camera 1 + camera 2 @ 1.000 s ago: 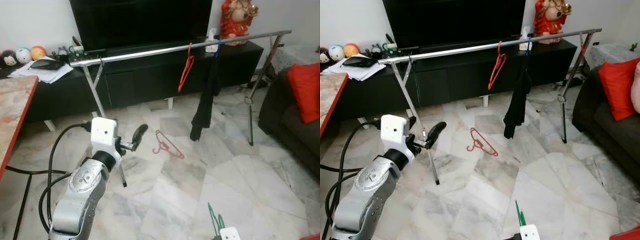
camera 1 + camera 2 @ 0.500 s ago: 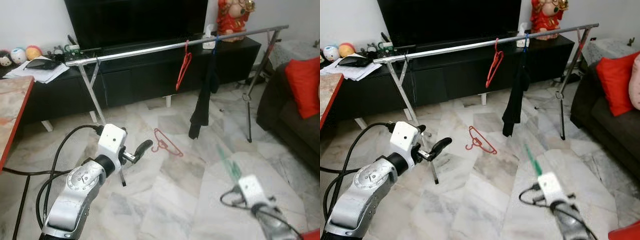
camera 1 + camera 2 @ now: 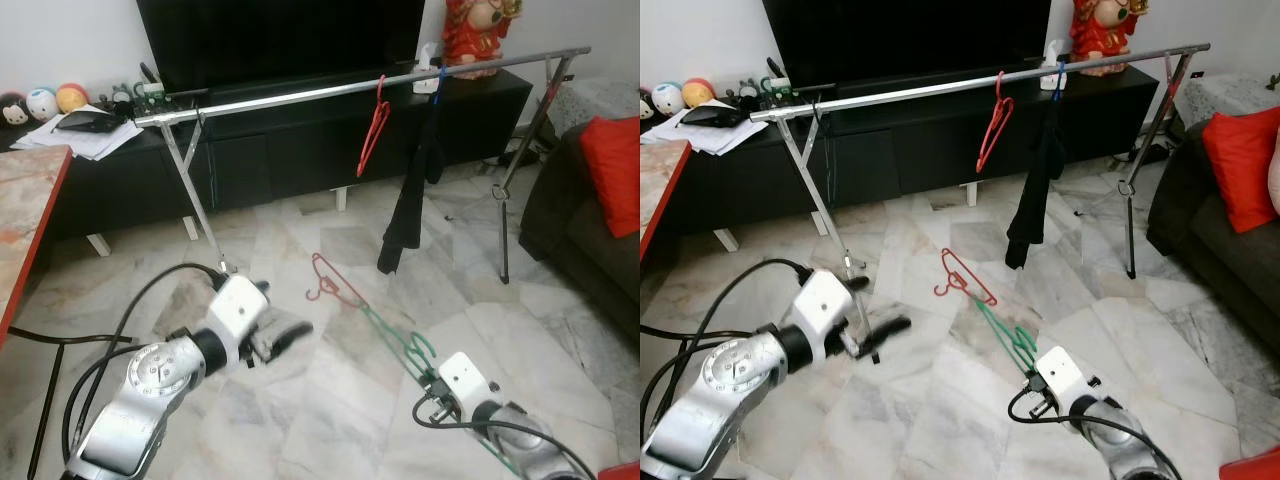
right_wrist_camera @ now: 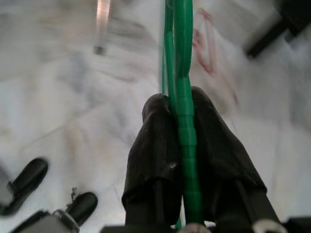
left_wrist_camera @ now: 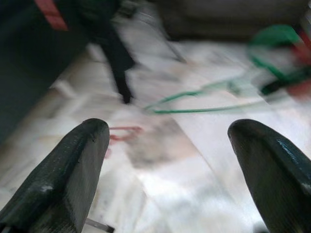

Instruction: Hang hanger

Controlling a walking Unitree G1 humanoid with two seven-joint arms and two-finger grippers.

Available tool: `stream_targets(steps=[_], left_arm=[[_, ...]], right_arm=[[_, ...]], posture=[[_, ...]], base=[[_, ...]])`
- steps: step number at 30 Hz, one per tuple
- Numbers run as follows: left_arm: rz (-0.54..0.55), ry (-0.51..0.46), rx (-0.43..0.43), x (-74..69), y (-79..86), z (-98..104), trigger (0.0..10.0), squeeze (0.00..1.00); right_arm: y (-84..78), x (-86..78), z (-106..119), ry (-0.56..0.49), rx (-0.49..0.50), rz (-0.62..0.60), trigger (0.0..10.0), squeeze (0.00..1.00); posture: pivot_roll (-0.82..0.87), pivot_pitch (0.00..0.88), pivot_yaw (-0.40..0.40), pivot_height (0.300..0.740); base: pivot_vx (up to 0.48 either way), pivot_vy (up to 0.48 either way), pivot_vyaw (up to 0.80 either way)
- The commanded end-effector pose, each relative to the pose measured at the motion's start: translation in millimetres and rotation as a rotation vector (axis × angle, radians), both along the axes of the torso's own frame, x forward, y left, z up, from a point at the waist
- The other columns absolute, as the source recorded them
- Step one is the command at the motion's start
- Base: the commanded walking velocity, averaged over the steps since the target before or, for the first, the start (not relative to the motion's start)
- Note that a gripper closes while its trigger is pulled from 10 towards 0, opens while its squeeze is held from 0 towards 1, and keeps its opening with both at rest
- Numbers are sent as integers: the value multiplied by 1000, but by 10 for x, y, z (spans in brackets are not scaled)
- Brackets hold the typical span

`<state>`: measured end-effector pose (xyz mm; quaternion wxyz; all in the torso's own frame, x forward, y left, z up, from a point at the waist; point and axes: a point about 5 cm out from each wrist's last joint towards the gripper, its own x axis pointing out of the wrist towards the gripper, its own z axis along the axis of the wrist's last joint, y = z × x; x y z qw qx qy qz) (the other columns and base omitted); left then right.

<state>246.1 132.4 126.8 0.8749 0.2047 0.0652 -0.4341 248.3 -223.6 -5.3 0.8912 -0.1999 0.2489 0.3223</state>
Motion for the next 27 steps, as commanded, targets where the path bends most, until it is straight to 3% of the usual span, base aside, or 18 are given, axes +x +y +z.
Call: stream_targets(steps=[1,4,7,11,12,20,27], left_arm=[[-57,15,30,-42,-24,-58,10000,0],[-130,13,10,-38,-78,-14,10000,0],[-160,10,5,-27,-118,-4,10000,0],[-216,27,-18,-62,-196,-4,10000,0],[-268,49,-56,-113,-278,22,10000,0],[-352,141,-64,-176,-291,16,10000,0],[-417,209,20,-205,-229,-48,10000,0]], right_arm=[[66,-7,61,0,41,111,10000,0],[76,-35,293,11,123,299,10000,0],[113,-38,394,12,153,360,10000,0],[205,-137,463,32,173,485,10000,0],[241,-209,528,52,203,541,10000,0],[278,-311,603,93,215,630,10000,0],[341,-324,653,108,226,633,10000,0]], posture=[[-41,0,8,740],[-52,0,5,740],[-59,0,6,740],[-65,0,4,740],[-62,0,-2,740],[-70,0,-8,740],[-67,0,-13,740]], base=[[0,0,0],[0,0,0],[0,0,0],[0,0,0],[0,0,0],[0,0,0],[0,0,0]])
